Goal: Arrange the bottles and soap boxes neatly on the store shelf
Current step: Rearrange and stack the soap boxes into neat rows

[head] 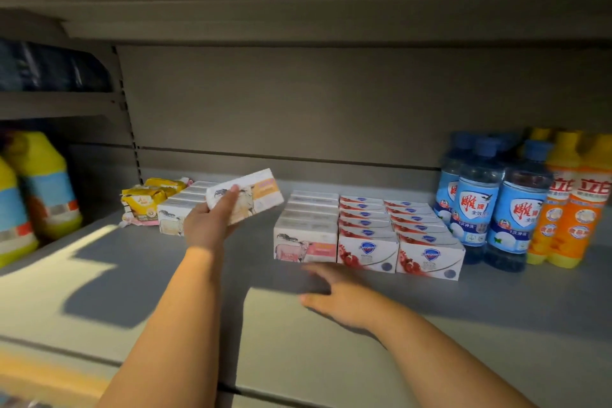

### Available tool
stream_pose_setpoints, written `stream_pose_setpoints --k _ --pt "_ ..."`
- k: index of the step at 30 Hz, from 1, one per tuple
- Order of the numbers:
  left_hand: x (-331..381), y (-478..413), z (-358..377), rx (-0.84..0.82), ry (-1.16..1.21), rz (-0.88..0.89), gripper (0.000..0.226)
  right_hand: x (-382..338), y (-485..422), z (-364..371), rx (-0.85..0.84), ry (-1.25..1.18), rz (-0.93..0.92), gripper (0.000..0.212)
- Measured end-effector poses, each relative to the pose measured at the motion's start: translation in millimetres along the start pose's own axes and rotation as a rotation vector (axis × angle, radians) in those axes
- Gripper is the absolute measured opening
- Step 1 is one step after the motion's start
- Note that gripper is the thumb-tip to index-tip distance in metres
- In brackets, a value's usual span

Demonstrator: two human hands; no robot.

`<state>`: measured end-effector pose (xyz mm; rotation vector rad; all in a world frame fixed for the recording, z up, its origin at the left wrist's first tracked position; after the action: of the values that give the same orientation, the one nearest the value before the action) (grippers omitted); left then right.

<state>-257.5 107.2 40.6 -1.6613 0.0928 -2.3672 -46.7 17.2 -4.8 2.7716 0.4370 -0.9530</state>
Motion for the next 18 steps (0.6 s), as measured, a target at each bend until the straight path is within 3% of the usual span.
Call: stream_pose_setpoints --k 3,8,15,18 --pt "-15 -7 -15 0.143 -0.068 -0.047 0.034 1 -6 4 -0.026 0.215 -0.03 0.051" --pt "-33 -11 -24 0.181 -0.343 -0.068 0.047 6 -8 3 -0.006 0.214 -0.062 0.047" --pt "-33 -21 -18 -0.125 -0.521 -0.048 0.028 7 -11 0 0.021 0.213 -0.096 0.042" --pt "-30 -37 -18 -0.279 -0.73 -0.047 0.041 5 -13 2 0.037 0.229 -0.099 0.042"
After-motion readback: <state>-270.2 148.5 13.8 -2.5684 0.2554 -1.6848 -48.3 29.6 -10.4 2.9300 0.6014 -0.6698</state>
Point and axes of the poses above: each hand's wrist, its own y-axis away from the middle knuckle, its own z-axis out of the palm, x = y × z, the point moved 3 cm from there along -y, towards the middle knuckle, and after that the axes turned 12 degrees about -x, right-handed, at the moved point
